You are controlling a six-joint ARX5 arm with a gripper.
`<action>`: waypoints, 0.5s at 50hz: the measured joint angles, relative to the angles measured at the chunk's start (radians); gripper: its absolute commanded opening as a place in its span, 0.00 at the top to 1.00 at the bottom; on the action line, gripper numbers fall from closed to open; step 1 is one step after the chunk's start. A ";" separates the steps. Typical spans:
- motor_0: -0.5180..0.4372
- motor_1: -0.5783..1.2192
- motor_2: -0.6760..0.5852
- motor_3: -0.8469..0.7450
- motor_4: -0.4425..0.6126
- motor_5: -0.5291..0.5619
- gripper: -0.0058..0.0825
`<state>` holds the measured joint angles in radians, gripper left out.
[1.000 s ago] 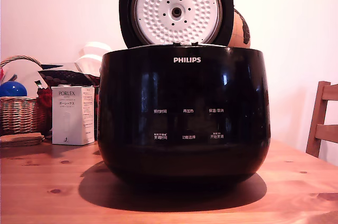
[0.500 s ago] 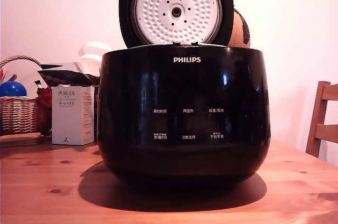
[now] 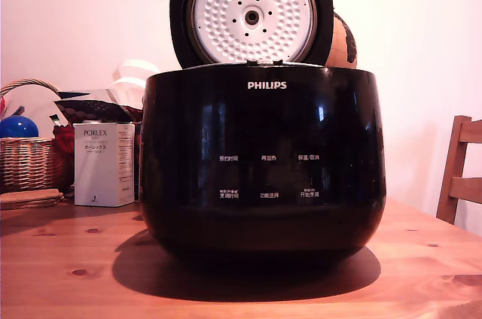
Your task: Close the rice cooker by pressing the lid down with medium force
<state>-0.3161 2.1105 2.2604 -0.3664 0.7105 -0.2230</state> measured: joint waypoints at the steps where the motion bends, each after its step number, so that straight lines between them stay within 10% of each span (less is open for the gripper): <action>1: 0.000 0.003 0.000 -0.006 0.002 0.003 0.96; 25: -0.010 0.038 0.058 -0.209 0.198 -0.036 0.96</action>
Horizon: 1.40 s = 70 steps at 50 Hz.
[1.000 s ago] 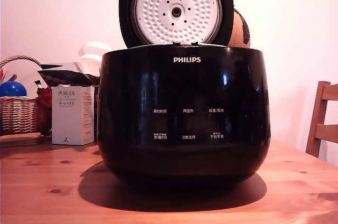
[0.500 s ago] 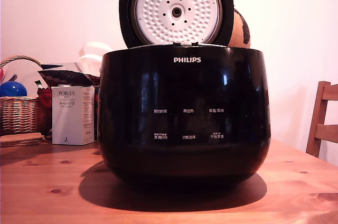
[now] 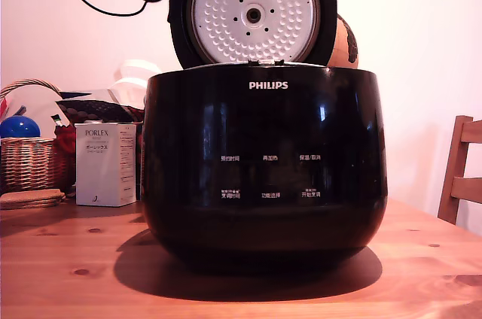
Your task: Close the rice cooker by pressing the lid down with medium force
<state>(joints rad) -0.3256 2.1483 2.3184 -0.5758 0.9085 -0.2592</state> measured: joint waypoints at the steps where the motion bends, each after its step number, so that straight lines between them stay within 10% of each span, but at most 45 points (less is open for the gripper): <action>1: -0.001 0.000 0.013 -0.021 0.001 0.000 0.96; 13: -0.021 -0.002 0.200 -0.320 0.001 0.061 0.96; 43: -0.145 -0.008 0.202 -0.721 -0.227 0.315 0.96; 60: -0.227 -0.016 0.184 -0.716 -0.388 0.365 0.96; 70: -0.274 -0.144 -0.060 -0.556 -0.423 0.359 0.96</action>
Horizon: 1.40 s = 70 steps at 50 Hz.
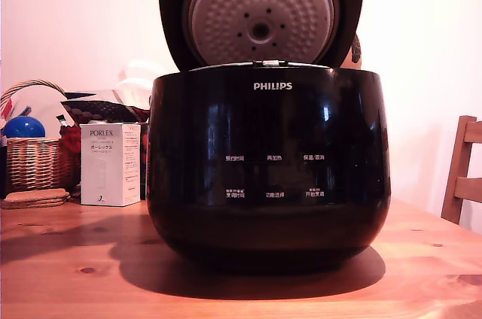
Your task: Close the rice cooker by pressing the lid down with medium force
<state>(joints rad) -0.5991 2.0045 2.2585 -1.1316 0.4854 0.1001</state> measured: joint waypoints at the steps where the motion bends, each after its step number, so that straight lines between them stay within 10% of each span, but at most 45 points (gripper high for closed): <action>1: -0.004 -0.017 -0.032 0.020 -0.008 -0.016 0.96; 26: -0.025 -0.423 -0.674 0.479 -0.125 -0.115 0.96; 70: -0.079 -0.584 -1.079 0.912 -0.335 -0.177 0.96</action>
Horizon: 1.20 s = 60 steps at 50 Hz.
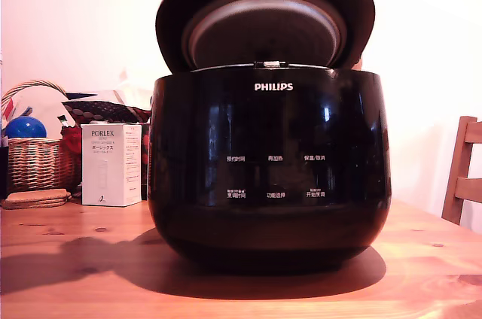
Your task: Close the rice cooker by pressing the lid down with medium force
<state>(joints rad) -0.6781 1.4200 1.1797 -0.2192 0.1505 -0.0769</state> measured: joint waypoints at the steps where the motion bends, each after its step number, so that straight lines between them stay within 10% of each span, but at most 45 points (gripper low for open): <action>1: -0.001 0.000 -0.013 0.016 0.000 0.000 0.96; 60: -0.092 -0.053 -0.167 0.101 -0.056 0.077 0.96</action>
<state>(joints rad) -0.7704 1.3674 1.0126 -0.1177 0.0940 -0.0002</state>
